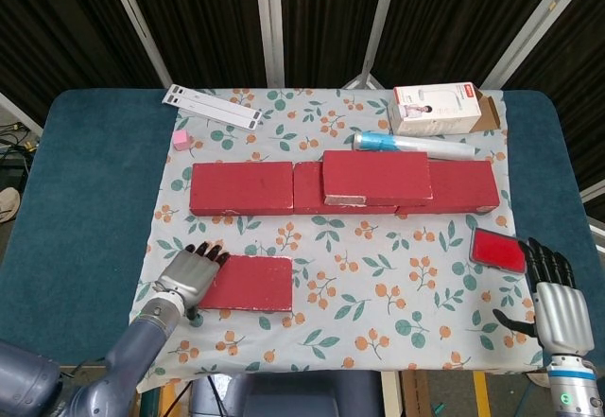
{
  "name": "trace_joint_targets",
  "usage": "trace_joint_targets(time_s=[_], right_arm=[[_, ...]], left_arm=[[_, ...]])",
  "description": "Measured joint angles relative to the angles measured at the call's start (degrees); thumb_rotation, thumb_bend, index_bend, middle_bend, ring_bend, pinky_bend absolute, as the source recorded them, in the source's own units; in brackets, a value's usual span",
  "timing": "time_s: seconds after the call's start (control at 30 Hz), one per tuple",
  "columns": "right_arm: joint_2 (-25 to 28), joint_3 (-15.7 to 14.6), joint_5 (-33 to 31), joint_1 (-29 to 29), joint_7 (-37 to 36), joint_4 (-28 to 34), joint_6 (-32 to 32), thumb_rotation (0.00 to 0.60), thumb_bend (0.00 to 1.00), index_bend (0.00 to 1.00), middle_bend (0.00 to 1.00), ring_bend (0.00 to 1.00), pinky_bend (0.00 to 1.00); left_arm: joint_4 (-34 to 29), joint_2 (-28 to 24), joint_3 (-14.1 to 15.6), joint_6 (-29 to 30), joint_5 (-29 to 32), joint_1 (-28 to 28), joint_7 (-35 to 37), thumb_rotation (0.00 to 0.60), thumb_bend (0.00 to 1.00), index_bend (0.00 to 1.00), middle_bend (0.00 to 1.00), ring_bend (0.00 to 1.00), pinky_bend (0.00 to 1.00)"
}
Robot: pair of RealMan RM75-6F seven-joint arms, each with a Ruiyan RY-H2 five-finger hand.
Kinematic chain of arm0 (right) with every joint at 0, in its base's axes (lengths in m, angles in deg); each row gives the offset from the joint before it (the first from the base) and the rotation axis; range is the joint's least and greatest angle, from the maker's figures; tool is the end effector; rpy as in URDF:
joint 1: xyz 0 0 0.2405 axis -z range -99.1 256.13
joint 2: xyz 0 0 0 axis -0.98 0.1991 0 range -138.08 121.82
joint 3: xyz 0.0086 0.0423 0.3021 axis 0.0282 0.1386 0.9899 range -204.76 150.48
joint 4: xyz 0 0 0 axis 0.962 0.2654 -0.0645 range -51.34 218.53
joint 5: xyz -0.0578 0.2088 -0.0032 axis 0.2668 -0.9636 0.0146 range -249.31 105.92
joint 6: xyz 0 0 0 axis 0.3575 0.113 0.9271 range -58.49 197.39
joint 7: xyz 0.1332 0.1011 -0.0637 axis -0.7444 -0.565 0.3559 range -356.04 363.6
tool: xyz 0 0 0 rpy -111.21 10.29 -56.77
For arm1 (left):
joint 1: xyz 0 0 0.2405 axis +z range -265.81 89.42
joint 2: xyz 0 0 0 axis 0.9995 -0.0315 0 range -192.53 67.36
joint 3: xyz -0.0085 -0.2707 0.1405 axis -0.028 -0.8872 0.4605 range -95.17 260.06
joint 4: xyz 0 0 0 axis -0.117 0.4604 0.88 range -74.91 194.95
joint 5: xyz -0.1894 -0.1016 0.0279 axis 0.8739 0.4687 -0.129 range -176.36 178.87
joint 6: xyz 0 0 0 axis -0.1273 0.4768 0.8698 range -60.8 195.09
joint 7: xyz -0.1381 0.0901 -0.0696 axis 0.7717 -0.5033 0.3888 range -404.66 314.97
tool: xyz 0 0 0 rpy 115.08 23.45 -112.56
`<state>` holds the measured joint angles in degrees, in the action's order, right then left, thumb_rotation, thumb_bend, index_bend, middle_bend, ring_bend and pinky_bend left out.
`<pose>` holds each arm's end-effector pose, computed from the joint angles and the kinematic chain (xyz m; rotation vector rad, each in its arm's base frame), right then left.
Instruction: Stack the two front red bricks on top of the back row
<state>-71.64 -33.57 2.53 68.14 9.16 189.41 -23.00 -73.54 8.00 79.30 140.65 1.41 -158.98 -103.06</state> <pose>-0.3352 -0.2108 0.1642 1.2592 -1.0599 0.8831 -0.0945 0.3216 0.0280 -2.0587 -0.9916 -0.1809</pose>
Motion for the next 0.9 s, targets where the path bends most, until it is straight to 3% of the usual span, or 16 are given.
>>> trace_joint_targets(time_s=[0.2, 0.4, 0.9], right_arm=[[0.1, 1.1, 0.0, 0.6, -0.4, -0.1, 1.0, 0.600, 0.07, 0.00, 0.00, 0.00, 0.00], [0.3, 2.1, 0.0, 1.2, -0.8, -0.3, 2.0, 0.600, 0.07, 0.00, 0.00, 0.00, 0.00], [0.5, 3.9, -0.2, 2.1, -0.3, 0.1, 4.2, 0.600, 0.07, 0.00, 0.00, 0.00, 0.00]], left_arm=[[2.9, 6.1, -0.7, 6.3, 1.5, -2.3, -1.9, 0.600, 0.00, 0.00, 0.00, 0.00, 0.12], [4.7, 9.1, -1.8, 10.3, 1.7, -2.6, -1.9, 0.600, 0.00, 0.00, 0.00, 0.00, 0.12], [9.0, 11.9, -2.0, 9.2, 1.2, -1.4, -2.3, 0.600, 0.00, 0.00, 0.00, 0.00, 0.12]])
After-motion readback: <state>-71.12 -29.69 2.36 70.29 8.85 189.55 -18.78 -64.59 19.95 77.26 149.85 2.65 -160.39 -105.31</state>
